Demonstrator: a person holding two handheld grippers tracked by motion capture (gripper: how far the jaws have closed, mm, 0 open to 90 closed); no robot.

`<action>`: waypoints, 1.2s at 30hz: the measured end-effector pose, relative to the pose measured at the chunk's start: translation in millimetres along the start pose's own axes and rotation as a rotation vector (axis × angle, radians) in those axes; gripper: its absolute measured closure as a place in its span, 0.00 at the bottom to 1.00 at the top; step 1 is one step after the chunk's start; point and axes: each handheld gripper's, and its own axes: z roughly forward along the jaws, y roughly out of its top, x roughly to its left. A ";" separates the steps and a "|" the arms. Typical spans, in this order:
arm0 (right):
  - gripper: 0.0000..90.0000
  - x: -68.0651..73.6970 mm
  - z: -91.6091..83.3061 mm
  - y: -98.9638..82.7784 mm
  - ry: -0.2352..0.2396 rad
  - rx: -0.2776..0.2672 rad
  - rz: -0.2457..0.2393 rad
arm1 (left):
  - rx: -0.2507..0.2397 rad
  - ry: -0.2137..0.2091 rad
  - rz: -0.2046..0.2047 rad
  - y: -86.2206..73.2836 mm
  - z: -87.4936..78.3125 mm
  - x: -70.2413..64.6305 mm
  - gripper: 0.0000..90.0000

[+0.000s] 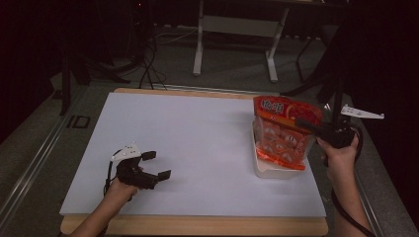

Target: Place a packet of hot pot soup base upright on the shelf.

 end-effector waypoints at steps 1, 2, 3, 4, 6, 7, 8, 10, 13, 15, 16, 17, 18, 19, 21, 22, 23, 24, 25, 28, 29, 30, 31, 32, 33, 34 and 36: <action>1.00 -1.4 2.1 -2.6 -0.003 0.015 0.003 | 0.001 0.000 -0.001 -0.2 0.1 0.4 0.00; 1.00 -2.3 4.9 -5.6 -0.009 0.029 0.002 | 0.002 0.001 -0.003 -0.4 0.2 0.5 0.00; 1.00 -2.9 7.8 -9.0 -0.014 0.037 0.005 | -0.003 0.001 -0.004 -0.9 0.2 0.6 0.00; 1.00 -4.2 10.0 -12.5 -0.010 0.042 0.009 | -0.004 0.000 -0.005 -1.1 0.0 0.7 0.00; 1.00 -7.5 11.6 -18.2 0.000 0.033 0.027 | 0.001 0.004 -0.005 -1.6 -0.2 0.7 0.00; 1.00 -9.2 11.2 -21.1 -0.003 0.032 0.030 | -0.001 0.004 -0.004 -1.8 -0.5 1.0 0.00; 1.00 -10.9 10.7 -24.4 -0.018 0.036 0.031 | -0.002 0.003 -0.007 -2.0 -0.6 1.1 0.00; 1.00 -13.2 10.4 -29.8 -0.031 0.042 0.028 | -0.003 0.005 -0.007 -2.3 -0.4 1.4 0.00; 1.00 -16.7 7.4 -34.7 -0.023 0.023 0.044 | 0.002 0.002 -0.011 -3.0 0.6 1.6 0.00; 1.00 -17.0 6.7 -34.7 -0.030 0.021 0.040 | 0.002 0.002 -0.012 -3.3 1.3 1.5 0.00; 1.00 -16.9 6.9 -34.2 -0.031 0.022 0.042 | 0.002 0.000 -0.012 -3.2 1.6 1.3 0.00; 1.00 -16.4 6.9 -33.3 -0.039 0.025 0.040 | 0.003 0.000 -0.009 -3.0 1.7 1.1 0.00; 0.98 -15.6 7.0 -32.1 -0.046 0.028 0.035 | 0.001 0.001 -0.007 -3.0 1.7 0.9 0.00; 0.94 -14.2 6.8 -30.5 -0.059 0.034 0.029 | -0.001 0.002 -0.007 -3.0 1.6 1.0 0.00; 0.83 -11.3 4.5 -26.5 -0.068 0.013 0.028 | -0.004 0.001 -0.009 -3.5 1.3 1.4 0.00; 0.79 -9.3 2.6 -23.3 -0.071 -0.001 0.029 | -0.006 0.001 -0.009 -3.8 1.2 1.4 0.00; 0.74 -6.3 0.0 -19.3 -0.088 -0.017 0.021 | -0.005 0.003 -0.008 -4.0 1.2 1.4 0.00; 0.70 -3.1 -2.6 -14.5 -0.099 -0.030 0.010 | -0.005 0.004 -0.007 -4.3 1.3 1.5 0.00; 0.66 0.4 -5.1 -9.2 -0.107 -0.038 -0.003 | -0.005 0.003 -0.009 -4.4 1.2 1.8 0.00; 0.54 12.0 -11.4 7.8 -0.125 -0.060 -0.036 | -0.009 0.004 -0.010 -4.3 1.0 2.0 0.00; 0.50 16.8 -12.9 13.0 -0.138 -0.067 -0.054 | -0.010 0.003 -0.010 -4.3 0.9 2.0 0.00; 0.46 21.3 -13.6 18.0 -0.145 -0.068 -0.070 | -0.010 0.003 -0.011 -4.2 1.0 2.1 0.00; 0.43 25.7 -13.7 22.6 -0.143 -0.065 -0.079 | -0.009 0.006 -0.009 -4.3 1.2 2.0 0.00; 0.41 31.2 -13.4 27.3 -0.149 -0.064 -0.097 | -0.012 0.005 -0.008 -4.4 1.4 1.9 0.00; 0.38 34.7 -12.5 30.5 -0.147 -0.061 -0.103 | -0.012 0.005 -0.007 -4.4 1.5 1.9 0.00; 0.37 37.1 -11.8 32.7 -0.143 -0.059 -0.102 | -0.012 0.005 -0.005 -4.4 1.7 1.8 0.00; 0.32 43.3 -9.5 37.0 -0.134 -0.073 -0.111 | -0.018 0.004 0.000 -4.5 1.4 1.3 0.00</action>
